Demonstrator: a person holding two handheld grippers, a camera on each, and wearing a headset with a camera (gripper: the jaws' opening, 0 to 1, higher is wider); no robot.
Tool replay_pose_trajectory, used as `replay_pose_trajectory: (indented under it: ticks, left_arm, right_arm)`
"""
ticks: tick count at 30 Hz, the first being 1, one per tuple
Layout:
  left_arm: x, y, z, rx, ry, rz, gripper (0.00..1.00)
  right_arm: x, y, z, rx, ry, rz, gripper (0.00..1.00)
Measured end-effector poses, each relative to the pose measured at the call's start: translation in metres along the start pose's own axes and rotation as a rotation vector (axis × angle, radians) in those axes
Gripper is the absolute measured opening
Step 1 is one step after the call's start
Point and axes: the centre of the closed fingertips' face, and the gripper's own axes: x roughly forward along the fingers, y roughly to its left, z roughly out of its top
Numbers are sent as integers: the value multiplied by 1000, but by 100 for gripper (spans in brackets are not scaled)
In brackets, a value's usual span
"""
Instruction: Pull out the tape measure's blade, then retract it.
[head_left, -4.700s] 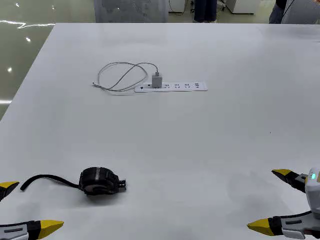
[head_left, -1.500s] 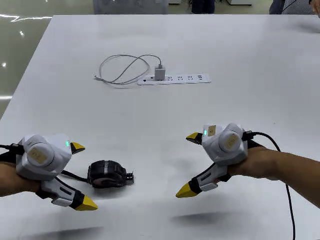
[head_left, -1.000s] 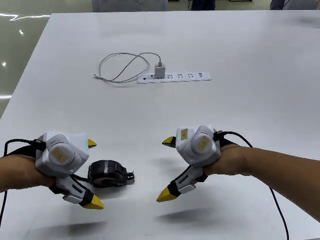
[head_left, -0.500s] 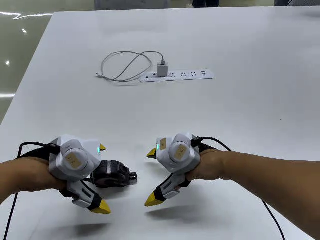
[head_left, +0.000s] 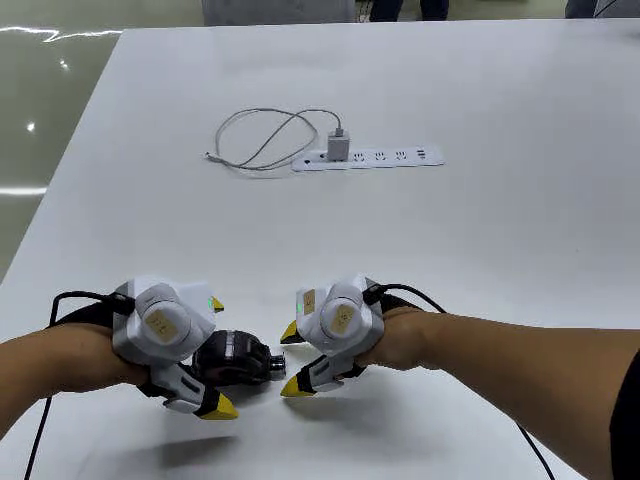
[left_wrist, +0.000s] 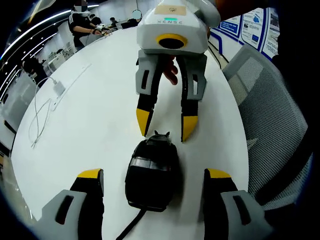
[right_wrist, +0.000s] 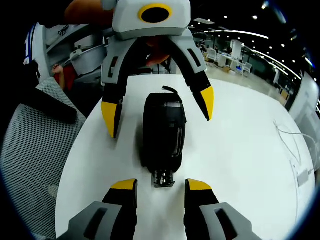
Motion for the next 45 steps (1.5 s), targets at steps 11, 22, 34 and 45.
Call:
replay_pose_trajectory:
  ticks: [11, 22, 34, 45]
  left_arm:
    - [3, -4, -2, 5, 10, -19, 66]
    - [2, -1, 3, 4, -5, -15, 47]
    - [6, 4, 2, 41, 45, -3, 34]
    - [6, 5, -2, 62, 81, -8, 32]
  right_arm:
    - [7, -2, 4, 13, 6, -11, 13]
    - [11, -3, 1, 5, 56, -29, 12]
    - [13, -3, 2, 46, 55, -23, 11]
    - [8, -7, 0, 47, 29, -22, 9]
